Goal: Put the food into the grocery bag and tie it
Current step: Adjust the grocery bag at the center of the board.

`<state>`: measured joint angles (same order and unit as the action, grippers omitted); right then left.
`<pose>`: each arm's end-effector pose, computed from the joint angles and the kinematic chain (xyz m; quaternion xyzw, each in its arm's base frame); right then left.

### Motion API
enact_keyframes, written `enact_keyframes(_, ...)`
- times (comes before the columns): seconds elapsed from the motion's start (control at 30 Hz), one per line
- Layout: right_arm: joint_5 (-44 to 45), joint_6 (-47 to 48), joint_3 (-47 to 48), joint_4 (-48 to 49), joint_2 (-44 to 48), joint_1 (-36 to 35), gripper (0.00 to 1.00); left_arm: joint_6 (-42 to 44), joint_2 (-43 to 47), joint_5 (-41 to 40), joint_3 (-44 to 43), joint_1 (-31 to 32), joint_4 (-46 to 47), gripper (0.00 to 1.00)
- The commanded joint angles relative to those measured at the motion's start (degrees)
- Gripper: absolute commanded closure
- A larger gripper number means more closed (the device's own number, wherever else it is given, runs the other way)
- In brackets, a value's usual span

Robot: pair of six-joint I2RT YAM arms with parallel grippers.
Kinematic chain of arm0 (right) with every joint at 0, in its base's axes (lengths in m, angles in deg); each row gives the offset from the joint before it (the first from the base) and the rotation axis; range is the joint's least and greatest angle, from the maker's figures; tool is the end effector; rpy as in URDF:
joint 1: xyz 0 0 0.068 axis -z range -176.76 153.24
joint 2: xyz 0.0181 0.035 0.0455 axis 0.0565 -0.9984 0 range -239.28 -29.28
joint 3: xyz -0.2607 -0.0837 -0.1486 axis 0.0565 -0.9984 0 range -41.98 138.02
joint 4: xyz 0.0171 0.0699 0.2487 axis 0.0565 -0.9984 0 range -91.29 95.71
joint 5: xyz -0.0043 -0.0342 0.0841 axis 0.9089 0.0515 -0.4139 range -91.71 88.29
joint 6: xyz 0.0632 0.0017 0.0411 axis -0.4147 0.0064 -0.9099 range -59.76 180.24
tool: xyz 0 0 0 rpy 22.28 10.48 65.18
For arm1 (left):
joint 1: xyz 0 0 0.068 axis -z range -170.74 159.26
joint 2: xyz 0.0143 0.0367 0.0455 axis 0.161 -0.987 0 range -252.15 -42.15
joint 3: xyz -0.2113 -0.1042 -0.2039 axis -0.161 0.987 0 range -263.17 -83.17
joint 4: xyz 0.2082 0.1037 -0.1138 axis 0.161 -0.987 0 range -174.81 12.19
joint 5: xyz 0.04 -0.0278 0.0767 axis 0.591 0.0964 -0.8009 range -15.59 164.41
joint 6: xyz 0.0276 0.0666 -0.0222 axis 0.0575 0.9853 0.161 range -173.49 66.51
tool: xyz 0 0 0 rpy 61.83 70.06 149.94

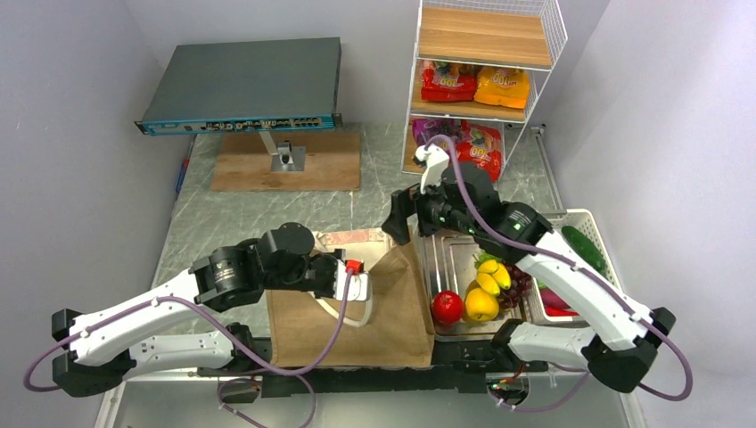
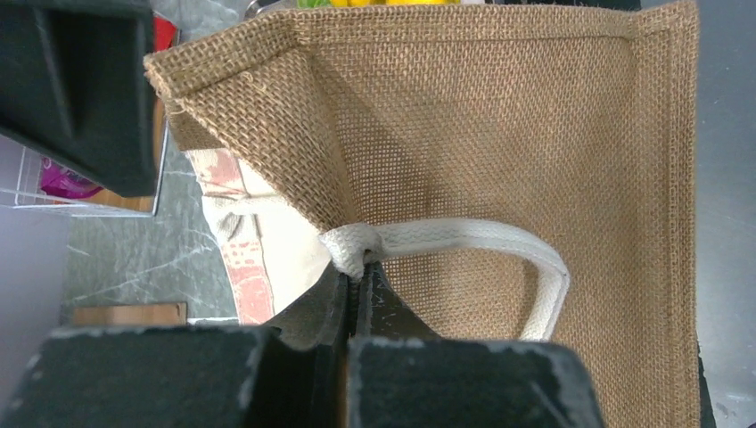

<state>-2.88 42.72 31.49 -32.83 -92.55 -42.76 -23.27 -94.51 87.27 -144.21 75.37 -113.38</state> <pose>0.1604 0.1680 0.4215 -0.2163 0.8310 0.2772 0.4311 0.0625 -0.1760 0.3884 0.6700 0.5211 -0.2510 0.4653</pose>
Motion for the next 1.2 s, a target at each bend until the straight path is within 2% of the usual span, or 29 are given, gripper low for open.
enact_keyframes(0.0, -11.7, 3.3, 1.7, -3.2, -3.4, 0.3, 0.00, -2.5, 0.1, -3.0, 0.2, 2.3, -4.6, 1.00)
enact_keyframes(0.2, -22.5, 5.6, 2.8, -3.2, -9.8, 0.3, 0.00, -4.7, -0.6, -5.2, -0.9, 6.6, -6.4, 1.00)
enact_keyframes(0.47, -25.6, 8.6, 4.9, -4.4, -14.7, 0.7, 0.00, -7.6, -1.6, -10.4, -2.6, 12.2, -10.2, 1.00)
enact_keyframes(0.6, -29.4, 9.2, 1.5, -3.9, -14.6, 0.8, 0.00, -8.1, -0.3, -11.0, -2.3, 12.6, -10.3, 1.00)
enact_keyframes(0.83, -33.4, 9.1, -5.4, -2.9, -14.4, 0.8, 0.08, -8.8, 0.3, -11.8, -2.1, 13.1, -11.0, 1.00)
enact_keyframes(0.87, -34.0, 8.9, -6.0, -2.5, -14.4, 0.8, 0.12, -8.9, 0.2, -11.9, -2.0, 13.2, -10.9, 1.00)
enact_keyframes(0.93, -35.2, 8.7, -6.7, -1.9, -14.6, 0.8, 0.28, -9.1, 0.4, -12.0, -1.8, 13.3, -10.6, 1.00)
enact_keyframes(0.97, -35.5, 8.8, -6.8, -1.8, -14.7, 0.8, 0.39, -9.2, 0.5, -12.1, -1.8, 13.4, -10.7, 1.00)
enact_keyframes(1.1, -34.3, 8.6, -5.8, -1.7, -14.5, 0.8, 0.93, -9.1, 0.8, -12.7, -2.1, 13.6, -10.8, 1.00)
enact_keyframes(1.13, -33.2, 8.1, -5.4, -1.5, -14.1, 0.8, 1.00, -8.9, 0.8, -12.7, -2.3, 13.7, -10.9, 1.00)
enact_keyframes(1.17, -32.4, 7.6, -4.8, -1.1, -13.7, 1.0, 1.00, -8.7, 0.7, -12.7, -2.6, 13.7, -11.0, 1.00)
